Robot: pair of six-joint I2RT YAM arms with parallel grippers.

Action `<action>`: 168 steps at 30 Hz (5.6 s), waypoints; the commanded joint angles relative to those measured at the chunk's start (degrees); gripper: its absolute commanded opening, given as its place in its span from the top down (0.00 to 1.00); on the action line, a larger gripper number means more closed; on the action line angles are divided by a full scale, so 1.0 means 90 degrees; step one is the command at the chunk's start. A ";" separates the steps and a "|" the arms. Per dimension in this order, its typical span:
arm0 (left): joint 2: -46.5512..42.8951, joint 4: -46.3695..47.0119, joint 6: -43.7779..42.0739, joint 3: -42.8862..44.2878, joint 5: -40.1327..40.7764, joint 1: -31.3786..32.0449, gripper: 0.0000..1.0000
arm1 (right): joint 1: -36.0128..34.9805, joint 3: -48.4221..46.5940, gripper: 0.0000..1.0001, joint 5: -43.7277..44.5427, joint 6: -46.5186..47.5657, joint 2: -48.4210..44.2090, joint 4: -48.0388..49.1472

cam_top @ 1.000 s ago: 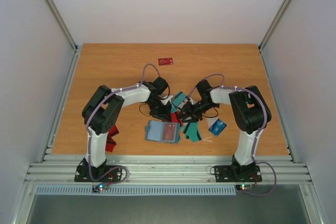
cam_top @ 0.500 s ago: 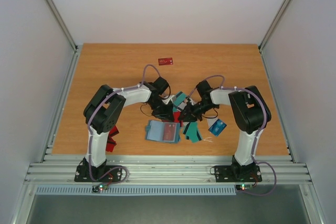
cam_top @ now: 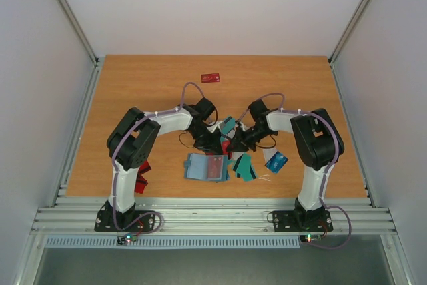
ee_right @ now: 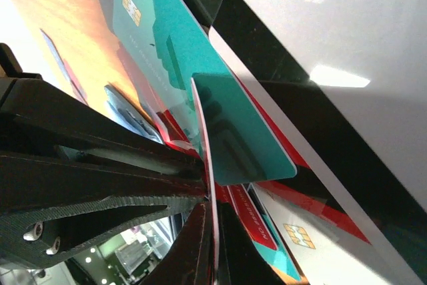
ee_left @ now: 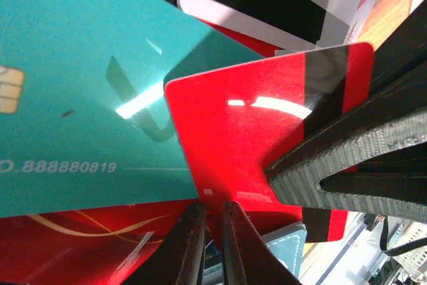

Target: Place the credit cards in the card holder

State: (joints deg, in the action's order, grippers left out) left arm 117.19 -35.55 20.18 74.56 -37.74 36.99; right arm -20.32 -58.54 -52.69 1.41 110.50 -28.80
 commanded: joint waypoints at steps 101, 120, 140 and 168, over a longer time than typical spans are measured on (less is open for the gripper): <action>-0.2504 -0.0848 0.0134 -0.2505 0.2155 -0.0230 0.89 | -0.2044 0.0834 0.99 0.1234 -0.1535 -0.0691 0.2095; -0.3231 -0.1791 0.0033 -0.1918 0.2540 -0.0231 0.61 | -0.2042 0.1209 0.99 0.0995 -0.1993 -0.0698 0.3031; -0.2649 -0.1290 0.0313 -0.2713 0.2510 -0.0731 0.84 | -0.2101 0.1251 0.99 0.0996 -0.2157 -0.0703 0.3414; -0.2089 -0.1063 0.0402 -0.2722 0.1668 -0.0737 0.88 | -0.2185 0.1611 0.99 0.1049 -0.2939 -0.0550 0.4294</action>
State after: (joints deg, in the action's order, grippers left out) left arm 95.77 -48.38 22.94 50.94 -21.93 30.06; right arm -39.42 -45.47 -44.71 -23.53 104.68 7.38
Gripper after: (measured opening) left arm 0.124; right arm 0.016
